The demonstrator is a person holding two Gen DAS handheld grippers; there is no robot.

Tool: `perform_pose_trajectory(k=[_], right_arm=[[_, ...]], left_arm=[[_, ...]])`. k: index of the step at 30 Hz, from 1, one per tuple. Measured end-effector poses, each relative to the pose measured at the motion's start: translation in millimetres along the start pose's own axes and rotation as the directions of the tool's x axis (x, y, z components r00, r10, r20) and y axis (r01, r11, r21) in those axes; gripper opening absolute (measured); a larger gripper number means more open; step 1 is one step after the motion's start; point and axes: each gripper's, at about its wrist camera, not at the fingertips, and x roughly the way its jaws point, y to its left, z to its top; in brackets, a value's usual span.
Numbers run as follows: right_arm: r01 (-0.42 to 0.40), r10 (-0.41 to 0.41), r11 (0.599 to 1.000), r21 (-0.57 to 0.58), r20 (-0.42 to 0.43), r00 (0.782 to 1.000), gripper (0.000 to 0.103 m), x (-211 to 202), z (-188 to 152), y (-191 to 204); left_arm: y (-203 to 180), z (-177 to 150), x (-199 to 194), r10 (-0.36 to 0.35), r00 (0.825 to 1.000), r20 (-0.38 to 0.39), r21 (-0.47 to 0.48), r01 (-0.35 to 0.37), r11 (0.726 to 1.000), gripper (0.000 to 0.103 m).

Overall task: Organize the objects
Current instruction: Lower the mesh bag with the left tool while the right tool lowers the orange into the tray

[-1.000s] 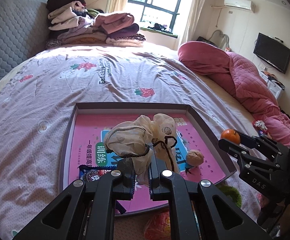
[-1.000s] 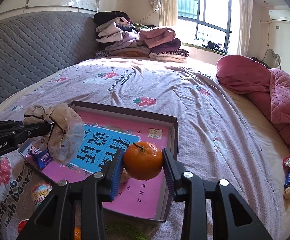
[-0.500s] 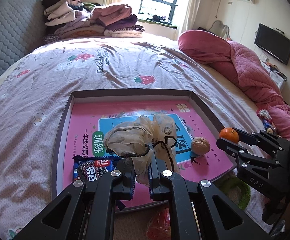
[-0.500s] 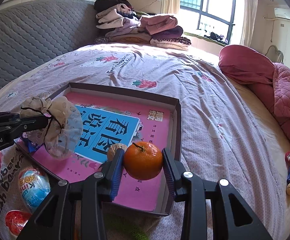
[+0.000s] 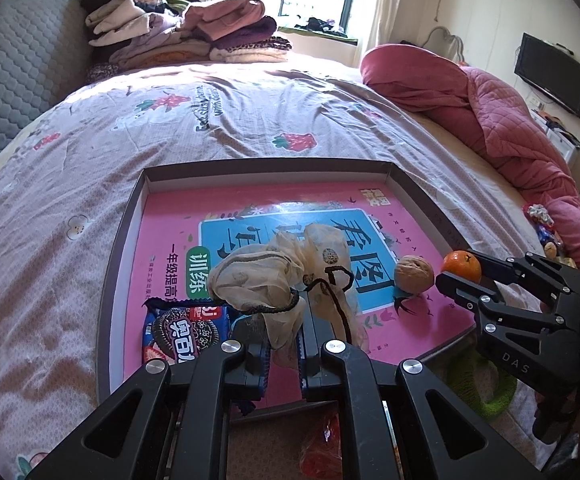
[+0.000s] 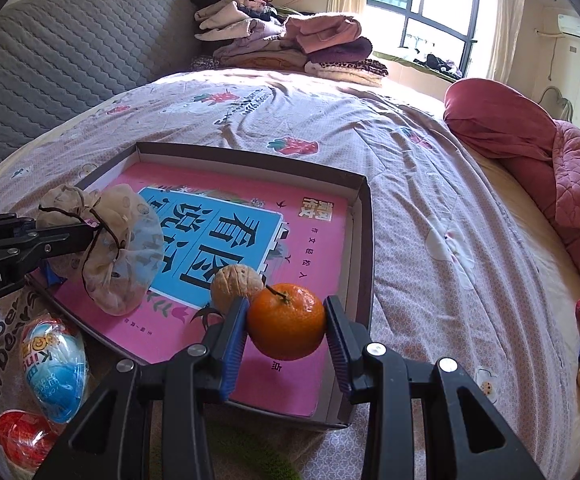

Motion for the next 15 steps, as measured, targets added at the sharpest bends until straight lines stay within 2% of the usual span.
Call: perform_pose_trajectory(k=[15], right_arm=[[-0.003, 0.003, 1.000, -0.008, -0.011, 1.000, 0.038, 7.2, -3.7, 4.2]], left_arm=[[-7.0, -8.0, 8.5, 0.026, 0.999, -0.041, 0.040, -0.024, 0.999, 0.011]])
